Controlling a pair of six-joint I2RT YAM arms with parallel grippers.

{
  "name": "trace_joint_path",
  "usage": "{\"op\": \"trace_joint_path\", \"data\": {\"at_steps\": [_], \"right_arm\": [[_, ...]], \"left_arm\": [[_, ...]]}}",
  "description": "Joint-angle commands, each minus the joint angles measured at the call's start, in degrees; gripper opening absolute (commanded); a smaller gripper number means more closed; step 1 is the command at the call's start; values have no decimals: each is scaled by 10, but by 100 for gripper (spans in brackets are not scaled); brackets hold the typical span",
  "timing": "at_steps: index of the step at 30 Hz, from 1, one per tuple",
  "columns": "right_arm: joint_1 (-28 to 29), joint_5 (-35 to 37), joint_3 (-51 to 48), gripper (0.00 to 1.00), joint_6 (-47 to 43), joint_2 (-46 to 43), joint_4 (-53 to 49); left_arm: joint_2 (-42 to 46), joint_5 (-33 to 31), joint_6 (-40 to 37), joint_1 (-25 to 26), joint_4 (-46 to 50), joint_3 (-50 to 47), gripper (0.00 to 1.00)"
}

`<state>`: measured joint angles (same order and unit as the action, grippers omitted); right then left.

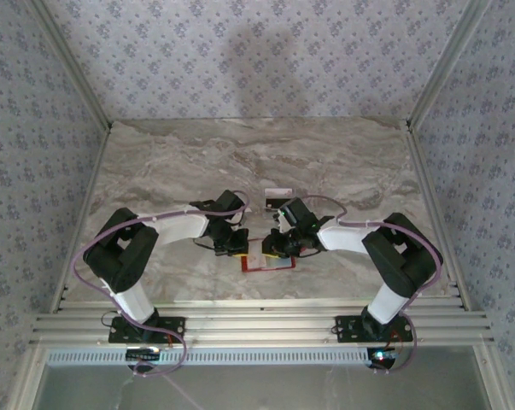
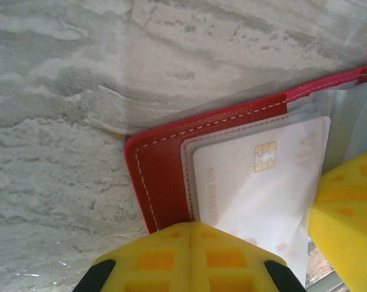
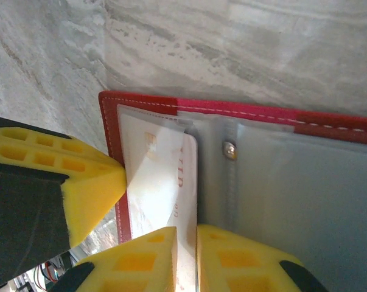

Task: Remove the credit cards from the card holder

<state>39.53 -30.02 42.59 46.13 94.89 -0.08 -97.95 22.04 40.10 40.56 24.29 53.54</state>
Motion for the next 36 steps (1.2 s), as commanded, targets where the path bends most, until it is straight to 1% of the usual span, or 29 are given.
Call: {"op": "trace_joint_path", "data": {"at_steps": [1, 6, 14, 16, 23, 27, 29, 36], "right_arm": [[5, -17, 4, 15, 8, 6, 13], [3, -12, 0, 10, 11, 4, 16], [0, -6, -6, 8, 7, 2, 10], [0, -6, -7, 8, 7, 2, 10], [-1, -6, -7, 8, 5, 0, 7], [-1, -6, -7, 8, 5, 0, 7], [-1, -6, -5, 8, 5, 0, 7], [-1, -6, -5, 8, 4, -1, 3]], "left_arm": [[-7, -3, -4, 5, 14, 11, 3], [-5, -5, -3, 5, 14, 10, 3], [25, -21, 4, 6, 25, 15, 3], [31, -23, 8, 5, 26, 17, 5], [36, -2, 23, 8, 1, 16, 8], [25, 16, 29, 12, -16, 17, 14], [16, 18, 29, 14, -19, 17, 15], [-9, 29, 28, 16, -40, 4, 13]]}}
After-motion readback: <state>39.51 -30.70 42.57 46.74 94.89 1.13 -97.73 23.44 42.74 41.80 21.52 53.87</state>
